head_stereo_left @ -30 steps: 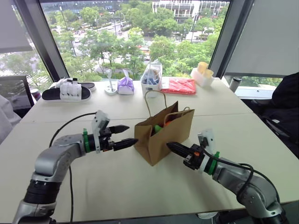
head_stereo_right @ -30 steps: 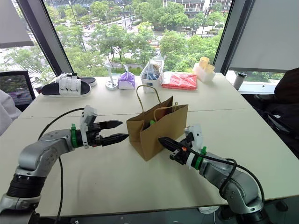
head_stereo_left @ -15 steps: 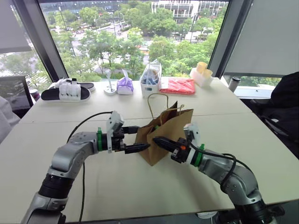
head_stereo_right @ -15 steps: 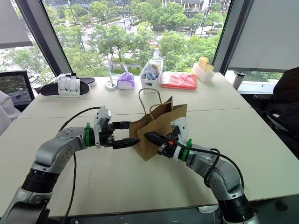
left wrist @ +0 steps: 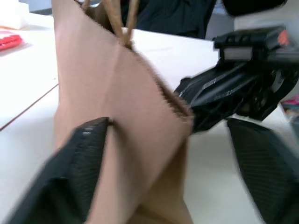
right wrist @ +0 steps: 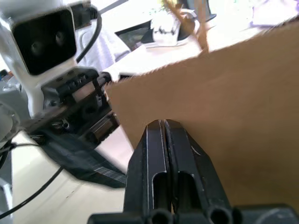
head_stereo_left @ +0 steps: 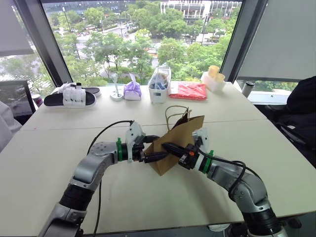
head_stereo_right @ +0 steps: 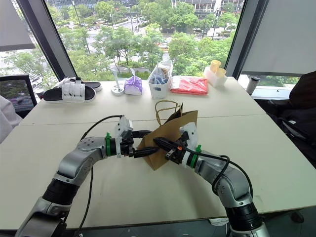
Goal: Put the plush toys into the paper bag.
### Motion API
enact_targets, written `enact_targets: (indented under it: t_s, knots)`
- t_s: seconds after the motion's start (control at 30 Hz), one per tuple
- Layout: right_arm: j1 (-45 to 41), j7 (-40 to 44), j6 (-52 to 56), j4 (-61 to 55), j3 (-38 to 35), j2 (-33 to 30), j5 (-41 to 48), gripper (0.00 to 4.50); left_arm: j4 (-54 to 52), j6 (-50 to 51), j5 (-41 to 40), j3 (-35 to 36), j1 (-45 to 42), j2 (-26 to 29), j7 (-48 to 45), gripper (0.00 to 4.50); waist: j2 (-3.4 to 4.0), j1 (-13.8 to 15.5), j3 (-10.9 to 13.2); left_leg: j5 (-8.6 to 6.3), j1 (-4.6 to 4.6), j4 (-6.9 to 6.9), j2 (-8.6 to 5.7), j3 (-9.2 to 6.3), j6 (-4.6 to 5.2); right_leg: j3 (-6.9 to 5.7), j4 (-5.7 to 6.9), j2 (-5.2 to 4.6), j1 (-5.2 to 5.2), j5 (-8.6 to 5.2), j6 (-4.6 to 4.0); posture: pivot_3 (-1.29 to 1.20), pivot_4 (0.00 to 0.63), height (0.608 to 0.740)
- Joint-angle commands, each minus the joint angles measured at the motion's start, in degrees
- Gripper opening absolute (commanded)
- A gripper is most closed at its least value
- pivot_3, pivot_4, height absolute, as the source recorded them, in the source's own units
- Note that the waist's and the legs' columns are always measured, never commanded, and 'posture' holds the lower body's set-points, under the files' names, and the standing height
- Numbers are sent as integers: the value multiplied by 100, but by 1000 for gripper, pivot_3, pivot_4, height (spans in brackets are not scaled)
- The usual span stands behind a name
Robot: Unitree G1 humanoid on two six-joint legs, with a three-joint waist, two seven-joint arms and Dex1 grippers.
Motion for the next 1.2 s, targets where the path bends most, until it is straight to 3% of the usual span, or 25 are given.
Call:
enact_targets:
  t_s: [0.03,0.17,0.2,0.47,0.6,0.73,0.83,0.97,1.2]
  knots:
    - [-79,70,-4,-306,-97,16,89,0,20,-159,139,-23,-118,-43,74,1870,0,6,0,0,0,0,0,0,0,0,0,0,0,0,0,0,150,740]
    - [-11,30,128,-500,-358,-45,294,0,112,-193,195,14,-171,-60,124,166,0,6,0,0,0,0,0,-1,0,0,0,0,1,0,0,0,150,740]
    - [21,13,183,-580,-451,-82,377,0,124,-186,199,21,-188,-61,135,73,0,13,0,0,0,0,0,-1,0,0,0,0,1,0,0,0,150,740]
    - [596,-86,754,-1236,-1528,-657,1369,0,161,-387,210,188,-418,61,38,73,0,22,0,-1,-3,0,-2,-2,1,1,-2,-4,3,0,1,0,150,740]
    - [1147,23,1057,-1578,-2111,-1203,1969,0,554,-685,116,210,-813,254,-576,73,0,20,0,-1,-2,1,0,-3,2,1,-4,-3,4,0,0,0,150,740]
    - [1879,324,1301,-2031,-2345,-1865,2207,0,1814,-1448,333,-77,-1577,303,-1759,73,0,44,1,-1,-1,2,-1,1,3,-4,-8,3,8,0,0,0,150,740]
    - [2177,343,1268,-2212,-2364,-2052,2246,0,2888,-2244,634,-294,-2103,6,-2223,73,-2,99,2,-2,0,5,-1,5,6,-8,-13,7,13,0,1,0,150,740]
    - [2339,48,1163,-2358,-2370,-1924,2233,0,3983,-2999,868,-239,-2546,-460,-2297,73,-9,137,6,-4,1,15,-2,8,9,-7,-13,6,19,-1,2,0,150,740]
    - [2775,-344,1031,-2685,-2497,-1803,2435,0,5106,-3754,1239,-197,-2807,-702,-2315,73,-17,133,10,-12,0,14,-2,4,24,-8,-9,8,15,-1,4,0,150,740]
